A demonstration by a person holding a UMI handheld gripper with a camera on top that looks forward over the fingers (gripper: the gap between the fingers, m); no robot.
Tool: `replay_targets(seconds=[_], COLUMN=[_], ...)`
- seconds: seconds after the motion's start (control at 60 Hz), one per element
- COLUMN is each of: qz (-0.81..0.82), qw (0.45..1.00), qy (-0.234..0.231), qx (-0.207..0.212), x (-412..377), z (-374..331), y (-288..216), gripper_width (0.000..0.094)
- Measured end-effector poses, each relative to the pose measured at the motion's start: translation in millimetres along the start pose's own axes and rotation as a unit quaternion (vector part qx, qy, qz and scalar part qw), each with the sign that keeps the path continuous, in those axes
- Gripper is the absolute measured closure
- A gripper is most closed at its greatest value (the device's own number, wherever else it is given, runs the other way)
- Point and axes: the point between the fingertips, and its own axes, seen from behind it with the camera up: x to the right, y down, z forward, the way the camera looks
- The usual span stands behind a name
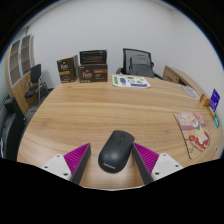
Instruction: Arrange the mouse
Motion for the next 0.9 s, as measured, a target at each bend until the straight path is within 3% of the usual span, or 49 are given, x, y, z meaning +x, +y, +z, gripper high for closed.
replay_targets(seconds=[0.3,0.467,0.517,0.55,0.9], qz=[0.006,0.010,0.010,0.010,0.014], qw=[1.000,1.000,1.000,1.000,1.000], qy=[-0.011,-0.009,-0.005,0.001,-0.003], qx=[0.001,0.001,0.002,0.003,-0.001], x=[-8.2,-7.9,-5.9,-2.8,-0.6], z=[15.6,19.7,21.3,22.1,21.0], y=[-13.3,-17.4,-18.4,-19.0,-18.4], gripper_width=[0.0097,0.0237,0.0325,0.0435,0.0588])
